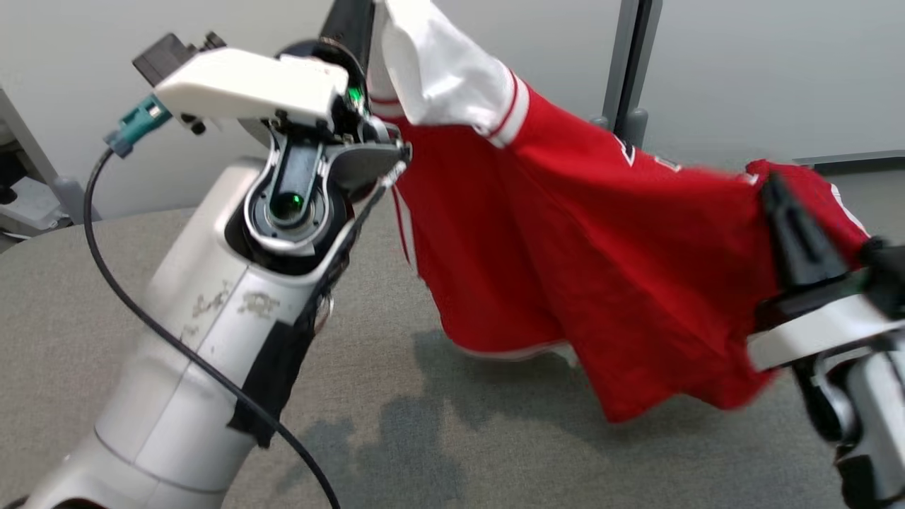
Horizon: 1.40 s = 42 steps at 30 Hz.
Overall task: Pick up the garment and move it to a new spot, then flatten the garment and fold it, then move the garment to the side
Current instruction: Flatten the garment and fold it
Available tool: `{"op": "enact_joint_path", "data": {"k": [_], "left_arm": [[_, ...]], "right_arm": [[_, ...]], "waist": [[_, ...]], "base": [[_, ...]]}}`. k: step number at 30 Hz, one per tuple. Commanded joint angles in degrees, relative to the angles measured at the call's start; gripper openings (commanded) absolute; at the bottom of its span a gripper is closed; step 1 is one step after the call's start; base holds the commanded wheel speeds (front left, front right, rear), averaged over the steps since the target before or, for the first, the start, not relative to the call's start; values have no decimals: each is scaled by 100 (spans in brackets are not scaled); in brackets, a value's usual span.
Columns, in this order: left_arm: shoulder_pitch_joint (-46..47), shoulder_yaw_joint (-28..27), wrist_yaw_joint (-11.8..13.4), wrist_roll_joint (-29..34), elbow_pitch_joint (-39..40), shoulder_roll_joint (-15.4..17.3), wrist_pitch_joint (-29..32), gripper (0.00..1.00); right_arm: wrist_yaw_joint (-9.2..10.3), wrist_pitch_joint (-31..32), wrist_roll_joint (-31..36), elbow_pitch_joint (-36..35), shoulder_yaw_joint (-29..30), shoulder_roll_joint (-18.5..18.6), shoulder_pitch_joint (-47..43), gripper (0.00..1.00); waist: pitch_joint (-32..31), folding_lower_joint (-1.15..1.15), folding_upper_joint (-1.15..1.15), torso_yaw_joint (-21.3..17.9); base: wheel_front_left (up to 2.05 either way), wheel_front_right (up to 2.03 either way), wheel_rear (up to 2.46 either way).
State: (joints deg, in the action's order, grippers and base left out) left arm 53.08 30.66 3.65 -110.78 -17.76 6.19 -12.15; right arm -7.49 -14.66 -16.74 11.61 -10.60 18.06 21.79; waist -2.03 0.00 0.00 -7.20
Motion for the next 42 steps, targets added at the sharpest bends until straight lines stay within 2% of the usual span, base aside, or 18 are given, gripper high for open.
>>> {"op": "enact_joint_path", "data": {"k": [1, 4, 7, 8, 9, 12, 16, 20, 22, 28, 33, 34, 35, 36, 38, 42], "left_arm": [[-58, -168, 155, -24, 332, 212, -61, 0], [-476, -148, 458, 25, 581, 323, -135, 0], [-772, -230, 549, 150, 471, 341, -213, 0], [-838, -260, 527, 218, 383, 335, -230, 0], [-936, -372, 390, 406, 163, 306, -259, 0], [-1019, -613, 144, 990, -253, 367, -279, 0], [-1278, -1161, -169, 1925, -724, 327, -283, 0], [-1731, -1764, -408, 2607, -910, 243, -284, 0], [-2036, -2015, -515, 2836, -894, 172, -284, 0], [-2865, -2313, -661, 3400, -680, 32, -285, 0], [-3261, -2367, -650, 3919, -622, 14, -285, 0], [-3302, -2362, -631, 4084, -628, 34, -285, 10], [-3339, -2356, -604, 4237, -644, 44, -285, 70], [-3370, -2352, -558, 4393, -672, 59, -285, 100], [-3391, -2361, -511, 4563, -697, 78, -285, 100], [-3531, -2213, -235, 5445, -1000, 254, -285, 100]], "right_arm": [[0, -33, -131, 28, -271, 25, 131, 0], [0, 119, -554, 762, -997, 64, 605, 0], [0, 78, -883, 1742, -1569, -77, 1274, 0], [0, 35, -873, 2081, -1604, -170, 1504, 68], [0, -17, -803, 2631, -1620, -399, 1839, 100], [0, -30, -600, 2704, -1196, -719, 2085, 100], [0, -32, -258, 2469, -892, -1031, 1571, 100], [0, -32, -569, 2501, -973, -1266, 752, 100], [0, -33, -927, 2602, -1123, -1333, 437, 100], [0, -33, -1858, 2893, -1675, -1203, 144, 100], [0, -33, -2248, 2964, -1964, -1050, 284, 100], [0, -33, -2293, 2956, -1980, -1031, 304, 100], [0, -33, -2328, 2949, -1989, -1013, 315, 100], [0, -33, -2350, 2934, -2000, -997, 322, 100], [0, -33, -2363, 2915, -2005, -981, 322, 100], [0, -33, -2361, 2808, -1998, -912, 239, 100]], "waist": [[38, 0, 0, 38], [144, 0, 0, 110], [281, 0, 0, 193], [324, 0, 0, 221], [401, 0, 0, 273], [525, 0, 0, 304], [621, 0, 0, 279], [695, 0, 0, 173], [709, 0, 0, 119], [705, 0, 0, 123], [657, 0, 0, 224], [653, 0, 0, 246], [652, 0, 0, 267], [651, 0, 0, 283], [654, 0, 0, 299], [658, 0, 0, 338]], "base": [[0, 0, 0], [0, 0, 0], [0, 0, 0], [0, 0, 0], [0, 0, 0], [0, 0, 0], [0, 0, 0], [0, 0, 0], [0, 0, 0], [0, 0, 0], [0, 0, 0], [0, 0, 0], [0, 0, 0], [0, 0, 0], [0, 0, 0], [0, 0, 0]]}}
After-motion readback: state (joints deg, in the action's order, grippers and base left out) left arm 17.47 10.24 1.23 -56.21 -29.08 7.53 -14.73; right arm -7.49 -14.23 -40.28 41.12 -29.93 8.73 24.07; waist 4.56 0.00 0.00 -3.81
